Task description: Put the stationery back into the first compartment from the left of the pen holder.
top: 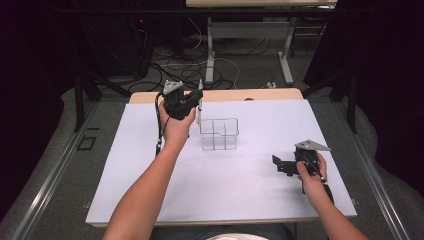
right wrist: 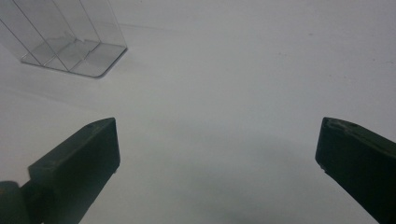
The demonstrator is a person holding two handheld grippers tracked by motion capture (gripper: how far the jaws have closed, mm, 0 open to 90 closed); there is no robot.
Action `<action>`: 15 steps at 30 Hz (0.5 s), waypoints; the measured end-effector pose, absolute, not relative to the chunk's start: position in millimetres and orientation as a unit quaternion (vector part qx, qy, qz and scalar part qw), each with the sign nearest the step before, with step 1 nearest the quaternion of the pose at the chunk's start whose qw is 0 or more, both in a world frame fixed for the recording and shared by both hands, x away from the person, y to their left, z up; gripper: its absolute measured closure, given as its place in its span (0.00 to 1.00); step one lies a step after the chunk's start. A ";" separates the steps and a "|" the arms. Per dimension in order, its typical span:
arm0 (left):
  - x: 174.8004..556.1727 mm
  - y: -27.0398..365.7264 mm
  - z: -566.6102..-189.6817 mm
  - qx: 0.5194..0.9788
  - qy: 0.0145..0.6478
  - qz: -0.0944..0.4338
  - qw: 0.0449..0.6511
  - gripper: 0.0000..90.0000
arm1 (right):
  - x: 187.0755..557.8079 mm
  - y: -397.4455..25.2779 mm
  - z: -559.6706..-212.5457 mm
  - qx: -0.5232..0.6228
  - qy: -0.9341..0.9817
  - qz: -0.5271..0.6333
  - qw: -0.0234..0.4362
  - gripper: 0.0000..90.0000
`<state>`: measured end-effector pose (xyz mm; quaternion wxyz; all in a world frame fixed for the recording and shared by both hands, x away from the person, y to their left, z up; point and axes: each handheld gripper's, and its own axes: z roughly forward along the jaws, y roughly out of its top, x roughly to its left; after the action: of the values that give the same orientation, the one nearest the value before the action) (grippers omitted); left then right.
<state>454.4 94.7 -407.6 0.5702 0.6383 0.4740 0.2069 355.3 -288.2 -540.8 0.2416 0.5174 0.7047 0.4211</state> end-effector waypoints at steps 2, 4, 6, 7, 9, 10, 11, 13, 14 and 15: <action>456.5 92.8 -409.8 0.638 0.473 0.212 0.569 0.89 | 355.3 -288.0 -540.9 0.517 0.706 0.421 0.241 0.00; 458.5 90.5 -412.2 0.643 0.469 0.217 0.565 0.89 | 355.4 -287.7 -541.1 0.516 0.707 0.421 0.240 0.00; 459.8 86.9 -414.4 0.644 0.470 0.221 0.562 0.89 | 355.5 -287.1 -541.4 0.516 0.707 0.422 0.237 0.00; 460.6 86.0 -415.3 0.647 0.467 0.224 0.559 0.89 | 355.6 -286.8 -541.5 0.516 0.707 0.421 0.237 0.00; 462.0 82.8 -417.7 0.647 0.468 0.225 0.558 0.89 | 355.9 -287.0 -541.9 0.514 0.709 0.421 0.237 0.00; 462.4 81.2 -418.6 0.647 0.468 0.224 0.559 0.89 | 355.9 -286.7 -542.0 0.514 0.709 0.421 0.234 0.00; 463.0 80.0 -419.6 0.650 0.467 0.227 0.555 0.89 | 356.0 -286.8 -542.1 0.514 0.710 0.420 0.235 0.00; 464.5 76.8 -422.0 0.654 0.464 0.229 0.552 0.89 | 356.0 -286.7 -542.4 0.513 0.711 0.420 0.235 0.00; 464.6 75.0 -423.3 0.655 0.464 0.228 0.551 0.89 | 356.0 -286.7 -542.4 0.513 0.711 0.420 0.234 0.00; 464.9 73.2 -424.5 0.656 0.464 0.226 0.550 0.89 | 356.0 -286.8 -542.4 0.512 0.711 0.421 0.234 0.00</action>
<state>464.9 73.2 -424.5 0.5505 0.6559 0.4643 0.2261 356.0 -286.8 -542.4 0.2335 0.5125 0.7112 0.4208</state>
